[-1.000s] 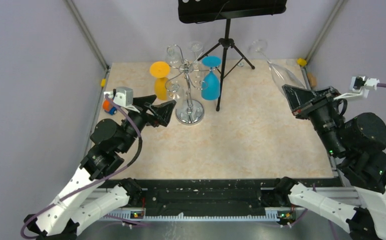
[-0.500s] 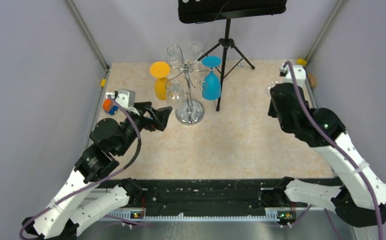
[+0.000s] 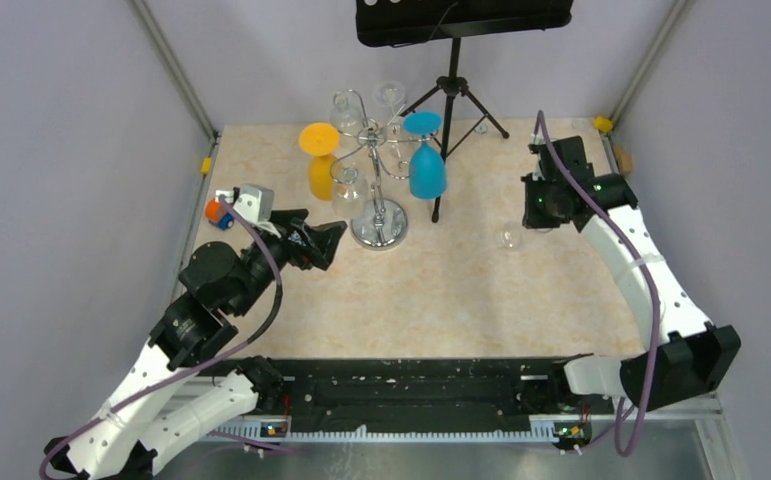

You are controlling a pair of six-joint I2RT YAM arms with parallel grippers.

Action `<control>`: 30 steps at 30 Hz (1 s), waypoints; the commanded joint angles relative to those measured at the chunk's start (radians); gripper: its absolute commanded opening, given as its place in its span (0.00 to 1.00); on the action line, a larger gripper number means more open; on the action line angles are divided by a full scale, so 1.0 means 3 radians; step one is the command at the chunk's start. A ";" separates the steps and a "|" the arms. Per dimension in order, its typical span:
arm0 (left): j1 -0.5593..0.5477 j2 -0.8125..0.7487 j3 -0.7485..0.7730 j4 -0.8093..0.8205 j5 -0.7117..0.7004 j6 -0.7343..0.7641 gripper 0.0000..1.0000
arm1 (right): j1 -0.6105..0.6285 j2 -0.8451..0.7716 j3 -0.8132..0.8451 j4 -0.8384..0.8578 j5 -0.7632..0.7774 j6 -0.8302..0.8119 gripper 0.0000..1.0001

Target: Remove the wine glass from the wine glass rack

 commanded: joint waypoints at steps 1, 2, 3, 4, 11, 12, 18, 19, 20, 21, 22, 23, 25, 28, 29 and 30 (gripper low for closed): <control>-0.0011 -0.0038 -0.0032 0.0182 0.0054 0.0052 0.85 | -0.0017 0.0173 0.0335 -0.0026 -0.0083 -0.0211 0.00; -0.0013 -0.0043 -0.0032 0.0172 0.0056 0.0071 0.85 | -0.0014 0.0231 0.0388 -0.0073 -0.0065 -0.0236 0.00; -0.0012 -0.0045 -0.0037 0.0164 0.0056 0.0086 0.85 | -0.0016 0.0292 0.0446 -0.0114 -0.0050 -0.0254 0.00; -0.0011 -0.0049 -0.0037 0.0154 0.0049 0.0097 0.85 | -0.0016 0.0343 0.0492 -0.0142 -0.0032 -0.0265 0.00; -0.0013 -0.0082 -0.0043 0.0131 0.0047 0.0146 0.85 | -0.0016 0.0632 0.0754 -0.0219 -0.0071 -0.0347 0.00; -0.0011 -0.0083 -0.0040 0.0125 0.0049 0.0155 0.85 | -0.0015 0.0677 0.0781 -0.0228 -0.0116 -0.0366 0.00; -0.0011 -0.0084 -0.0051 0.0134 0.0079 0.0173 0.85 | -0.0017 0.0931 0.0896 -0.0226 -0.0306 -0.0376 0.00; -0.0014 -0.0084 -0.0054 0.0134 0.0088 0.0182 0.85 | -0.0018 0.0969 0.0928 -0.0234 -0.0317 -0.0374 0.00; -0.0014 -0.0076 -0.0062 0.0131 0.0102 0.0198 0.86 | -0.0016 0.1005 0.0960 -0.0246 -0.0323 -0.0367 0.00; -0.0011 -0.0076 -0.0067 0.0119 0.0113 0.0224 0.86 | -0.0007 0.1038 0.0990 -0.0264 -0.0326 -0.0355 0.00; -0.0014 -0.0071 -0.0068 0.0097 0.0123 0.0251 0.86 | 0.0004 0.1059 0.1013 -0.0274 -0.0328 -0.0350 0.00; -0.0011 -0.0070 -0.0068 0.0072 0.0129 0.0276 0.86 | 0.0030 0.1077 0.1026 -0.0280 -0.0321 -0.0351 0.00; -0.0011 -0.0068 -0.0070 0.0029 0.0127 0.0315 0.86 | 0.0046 0.1117 0.1047 -0.0277 -0.0339 -0.0350 0.00; -0.0013 -0.0060 -0.0090 0.0007 0.0126 0.0344 0.86 | 0.0052 0.1216 0.1122 -0.0298 -0.0303 -0.0354 0.00; -0.0011 -0.0060 -0.0099 0.0007 0.0128 0.0349 0.86 | 0.0053 0.1269 0.1169 -0.0326 -0.0290 -0.0360 0.00; -0.0011 -0.0063 -0.0106 0.0004 0.0132 0.0354 0.86 | 0.0060 0.1321 0.1227 -0.0361 -0.0271 -0.0373 0.00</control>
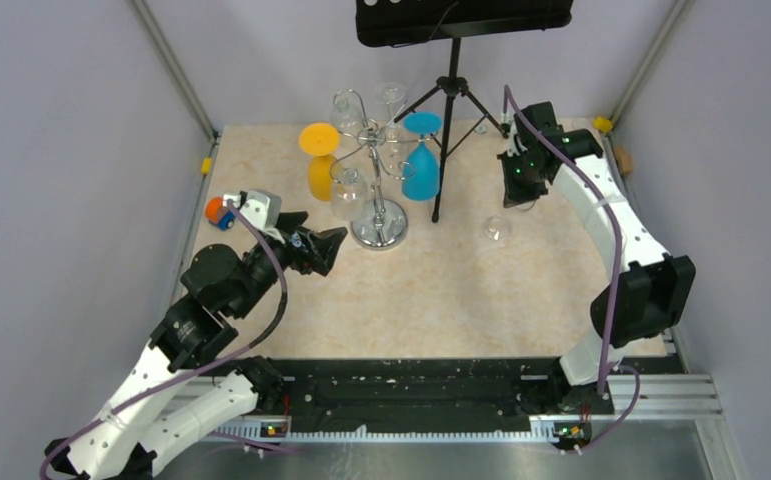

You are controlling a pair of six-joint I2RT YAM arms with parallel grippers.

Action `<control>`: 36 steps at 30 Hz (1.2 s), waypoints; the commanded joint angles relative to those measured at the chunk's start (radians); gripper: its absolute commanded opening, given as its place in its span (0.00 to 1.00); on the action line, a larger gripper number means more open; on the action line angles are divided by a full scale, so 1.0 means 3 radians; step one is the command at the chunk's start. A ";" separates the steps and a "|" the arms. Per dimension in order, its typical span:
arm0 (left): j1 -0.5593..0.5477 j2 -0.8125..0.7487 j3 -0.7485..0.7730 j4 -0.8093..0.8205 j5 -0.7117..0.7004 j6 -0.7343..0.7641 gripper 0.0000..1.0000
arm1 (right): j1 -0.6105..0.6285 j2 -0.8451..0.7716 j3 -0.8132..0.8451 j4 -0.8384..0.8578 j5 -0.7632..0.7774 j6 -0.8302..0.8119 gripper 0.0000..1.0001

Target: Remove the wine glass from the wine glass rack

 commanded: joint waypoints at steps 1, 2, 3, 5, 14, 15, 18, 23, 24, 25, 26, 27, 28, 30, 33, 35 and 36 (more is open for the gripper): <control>-0.0011 -0.0011 -0.0028 0.0040 0.0061 0.0101 0.86 | 0.0043 0.0229 0.0320 -0.0102 0.0070 -0.0057 0.04; -0.0011 -0.0009 -0.0029 0.0036 0.0062 0.0112 0.86 | 0.0053 0.0296 0.0383 -0.0131 0.0097 -0.0066 0.08; -0.0011 -0.0007 -0.0025 0.0024 0.0055 0.0123 0.86 | 0.0062 0.0347 0.0446 -0.0159 0.0129 -0.0071 0.13; -0.0011 -0.0006 0.0003 -0.0003 0.0024 0.0141 0.86 | 0.0071 0.0438 0.0576 -0.0222 0.0191 -0.0098 0.21; -0.0011 0.0001 -0.0011 -0.0100 -0.0111 0.0226 0.87 | 0.0086 0.0858 0.1221 -0.0408 0.0322 -0.0177 0.38; -0.0011 0.0009 -0.0012 -0.0111 -0.0123 0.0233 0.87 | 0.0095 0.0863 0.1270 -0.0408 0.0319 -0.0186 0.41; -0.0011 0.0015 0.0008 -0.0122 -0.0158 0.0231 0.87 | 0.0099 0.0839 0.1405 -0.0378 0.0254 -0.0194 0.48; -0.0012 0.0053 0.0113 -0.0140 -0.0199 0.0089 0.88 | 0.0098 0.0670 0.1487 -0.0271 0.0121 -0.0177 0.54; -0.0011 0.0064 0.0140 -0.0143 -0.0200 0.0028 0.88 | 0.0098 0.0601 0.1452 -0.0216 0.0084 -0.0156 0.54; -0.0012 0.0084 0.0178 -0.0156 -0.0204 -0.0040 0.88 | 0.0099 0.0501 0.1326 -0.0135 0.0038 -0.0126 0.53; -0.0011 0.0106 0.0218 -0.0174 -0.0200 -0.0128 0.88 | 0.0099 0.0337 0.1194 -0.0005 -0.0011 -0.0079 0.52; -0.0011 0.0138 0.0278 -0.0218 -0.0199 -0.0225 0.88 | 0.0096 0.0197 0.1046 0.0140 -0.0032 -0.0021 0.48; -0.0011 0.0176 0.0351 -0.0255 -0.0192 -0.0346 0.84 | 0.0097 0.0021 0.0863 0.0295 -0.0108 0.0075 0.45; -0.0015 0.0275 0.0524 -0.0346 -0.0113 -0.0509 0.64 | 0.0100 -0.0356 0.0438 0.0710 -0.0302 0.0346 0.39; -0.0012 0.0363 0.0619 -0.0244 -0.0076 -0.0751 0.57 | 0.0105 -0.0918 -0.0226 0.1290 -0.0686 0.0628 0.40; -0.0011 0.0399 0.0648 -0.0172 -0.0161 -0.0916 0.60 | 0.0102 -0.1251 -0.0569 0.1523 -0.0797 0.0811 0.44; -0.0011 0.0433 0.0685 -0.0182 -0.0237 -0.0981 0.62 | 0.0103 -0.1388 -0.0708 0.1595 -0.0844 0.0870 0.46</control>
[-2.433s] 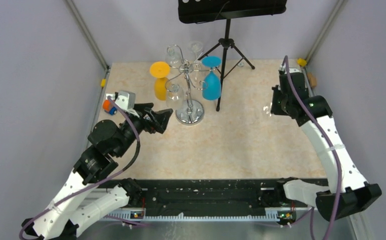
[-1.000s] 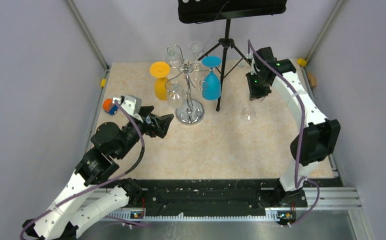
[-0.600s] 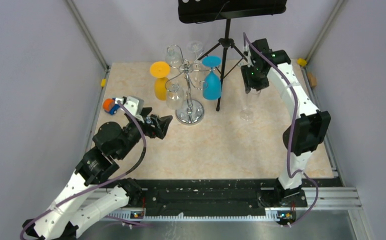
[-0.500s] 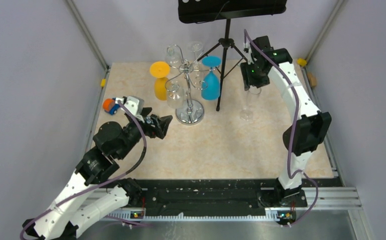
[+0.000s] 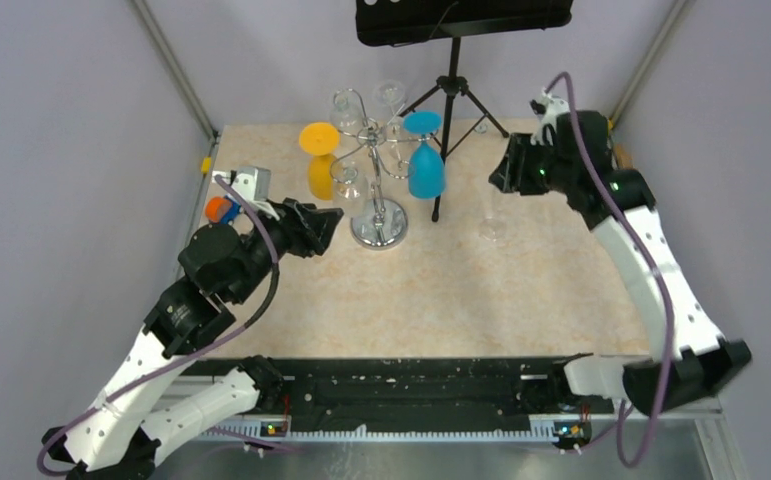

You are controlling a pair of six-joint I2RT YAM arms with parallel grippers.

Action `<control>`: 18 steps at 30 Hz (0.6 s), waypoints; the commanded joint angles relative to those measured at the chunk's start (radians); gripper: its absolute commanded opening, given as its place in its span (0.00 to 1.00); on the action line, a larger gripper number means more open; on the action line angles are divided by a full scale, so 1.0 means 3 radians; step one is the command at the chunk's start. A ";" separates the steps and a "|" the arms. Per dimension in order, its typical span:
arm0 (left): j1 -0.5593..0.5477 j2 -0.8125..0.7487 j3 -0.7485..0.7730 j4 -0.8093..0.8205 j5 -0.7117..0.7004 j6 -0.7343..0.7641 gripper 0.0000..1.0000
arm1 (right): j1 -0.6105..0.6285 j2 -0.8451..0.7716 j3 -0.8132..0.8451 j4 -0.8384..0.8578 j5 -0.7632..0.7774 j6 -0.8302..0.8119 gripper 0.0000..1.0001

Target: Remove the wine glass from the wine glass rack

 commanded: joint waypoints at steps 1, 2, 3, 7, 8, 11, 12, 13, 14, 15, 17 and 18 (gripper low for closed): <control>-0.0015 0.0114 0.0244 0.0088 -0.0214 -0.0489 0.64 | 0.0036 -0.0688 -0.0545 0.0811 -0.0455 0.0523 0.47; -0.0014 0.0166 0.0303 0.0042 -0.0325 -0.0563 0.67 | 0.0035 -0.0815 -0.0662 0.0872 -0.0492 0.0609 0.48; -0.0012 0.0208 0.0344 0.0027 -0.0392 -0.0621 0.69 | 0.0035 -0.0931 -0.0767 0.0916 -0.0556 0.0662 0.48; -0.0010 0.0481 0.0485 0.0061 -0.0335 -0.0878 0.73 | 0.0036 -0.1361 -0.1199 0.1172 -0.0829 0.0996 0.48; -0.0013 0.0578 0.0542 0.0027 -0.0307 -0.0932 0.75 | 0.0036 -0.1448 -0.1311 0.1276 -0.0912 0.1080 0.48; -0.0008 0.0727 0.0594 0.0056 -0.0339 -0.1015 0.81 | 0.0036 -0.1621 -0.1494 0.1417 -0.1179 0.1216 0.49; -0.0013 0.0742 0.0588 0.0078 -0.0391 -0.1028 0.83 | 0.0033 -0.1636 -0.1489 0.1393 -0.1197 0.1216 0.49; -0.0012 0.0744 0.0584 0.0093 -0.0451 -0.1031 0.85 | 0.0037 -0.1667 -0.1474 0.1351 -0.1196 0.1201 0.48; -0.0010 0.0744 0.0572 0.0105 -0.0514 -0.1024 0.86 | 0.0034 -0.1692 -0.1462 0.1321 -0.1201 0.1188 0.49; -0.0006 0.0745 0.0570 0.0108 -0.0582 -0.1012 0.87 | 0.0036 -0.1720 -0.1459 0.1312 -0.1208 0.1194 0.49; -0.0006 0.0744 0.0559 0.0110 -0.0701 -0.0984 0.89 | 0.0033 -0.1776 -0.1491 0.1335 -0.1247 0.1235 0.49; -0.0003 0.0750 0.0562 0.0101 -0.0753 -0.0961 0.89 | 0.0037 -0.1805 -0.1523 0.1368 -0.1269 0.1267 0.49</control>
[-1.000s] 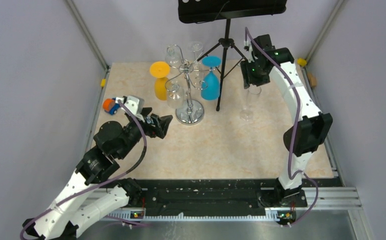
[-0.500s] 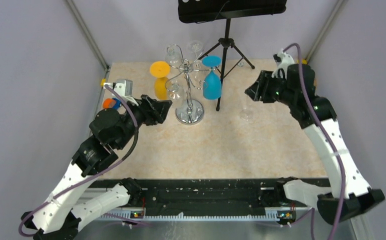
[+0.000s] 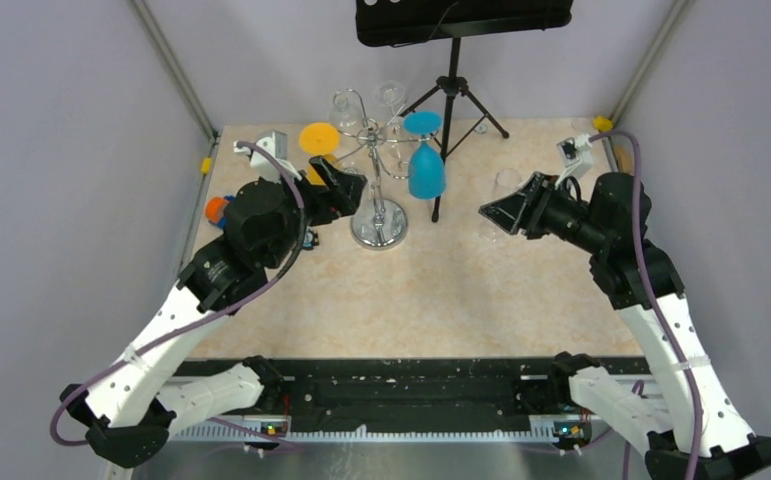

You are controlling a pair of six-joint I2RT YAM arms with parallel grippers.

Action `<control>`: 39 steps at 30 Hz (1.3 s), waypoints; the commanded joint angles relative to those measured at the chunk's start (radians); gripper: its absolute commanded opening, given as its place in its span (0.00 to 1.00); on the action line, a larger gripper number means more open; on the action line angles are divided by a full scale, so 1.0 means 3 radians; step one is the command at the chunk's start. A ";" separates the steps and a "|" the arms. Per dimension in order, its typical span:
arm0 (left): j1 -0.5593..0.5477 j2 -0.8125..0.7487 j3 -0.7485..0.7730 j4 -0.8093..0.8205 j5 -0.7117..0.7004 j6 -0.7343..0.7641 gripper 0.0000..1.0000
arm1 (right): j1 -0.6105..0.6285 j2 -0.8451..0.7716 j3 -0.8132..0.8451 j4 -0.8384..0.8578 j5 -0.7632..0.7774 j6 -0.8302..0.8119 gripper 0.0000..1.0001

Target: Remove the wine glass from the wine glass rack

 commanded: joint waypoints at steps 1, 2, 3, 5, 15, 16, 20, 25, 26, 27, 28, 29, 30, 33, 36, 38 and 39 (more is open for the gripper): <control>0.0012 -0.0067 0.0076 0.0117 -0.0334 -0.0005 0.90 | 0.0027 -0.0196 -0.0046 0.0289 -0.0205 0.0179 0.49; 0.0054 -0.0049 0.0083 0.0104 -0.0303 -0.0002 0.91 | 0.0030 -0.0213 -0.0068 0.0312 -0.0219 0.0205 0.49; 0.0164 -0.0033 0.0085 0.0108 -0.0153 -0.0004 0.91 | 0.0028 -0.0232 -0.0088 0.0345 -0.0226 0.0232 0.49; 0.0480 -0.0010 0.0080 0.0113 0.0330 -0.0106 0.91 | 0.0029 -0.0265 -0.0121 0.0376 -0.0237 0.0272 0.49; 0.1196 0.0085 0.0028 0.0162 0.1370 -0.0260 0.84 | 0.0030 -0.0339 -0.0236 0.0430 -0.0258 0.0403 0.49; 0.1207 0.0095 0.0029 0.0166 0.1393 -0.0269 0.81 | 0.0031 -0.0346 -0.0249 0.0438 -0.0265 0.0414 0.49; 0.1221 0.0166 0.0023 0.0204 0.1496 -0.0302 0.73 | 0.0030 -0.0376 -0.0318 0.0492 -0.0257 0.0462 0.49; 0.1221 0.0189 -0.0028 0.0305 0.1673 -0.0404 0.66 | 0.0031 -0.0369 -0.0356 0.0536 -0.0257 0.0522 0.48; 0.1221 0.0189 -0.0035 0.0326 0.1702 -0.0433 0.64 | 0.0027 -0.0371 -0.0358 0.0533 -0.0256 0.0526 0.48; 0.1222 0.0186 -0.0044 0.0339 0.1719 -0.0449 0.63 | 0.0030 -0.0379 -0.0360 0.0531 -0.0248 0.0528 0.48; 0.1223 0.0191 -0.0053 0.0350 0.1726 -0.0461 0.61 | 0.0028 -0.0391 -0.0362 0.0532 -0.0237 0.0532 0.48; 0.1225 0.0190 -0.0059 0.0352 0.1727 -0.0467 0.59 | 0.0027 -0.0398 -0.0369 0.0530 -0.0230 0.0536 0.48; 0.1223 0.0191 -0.0067 0.0352 0.1727 -0.0468 0.57 | 0.0026 -0.0410 -0.0371 0.0536 -0.0221 0.0543 0.48; 0.1224 0.0189 -0.0105 0.0355 0.1719 -0.0500 0.54 | 0.0027 -0.0421 -0.0383 0.0529 -0.0208 0.0548 0.48; 0.1221 0.0172 -0.0193 0.0454 0.1747 -0.0577 0.49 | 0.0030 -0.0436 -0.0407 0.0535 -0.0198 0.0566 0.47; 0.1222 0.0145 -0.0257 0.0545 0.1748 -0.0668 0.46 | 0.0029 -0.0453 -0.0436 0.0550 -0.0195 0.0596 0.47; 0.1221 0.0133 -0.0271 0.0576 0.1741 -0.0702 0.45 | 0.0030 -0.0465 -0.0448 0.0567 -0.0193 0.0613 0.47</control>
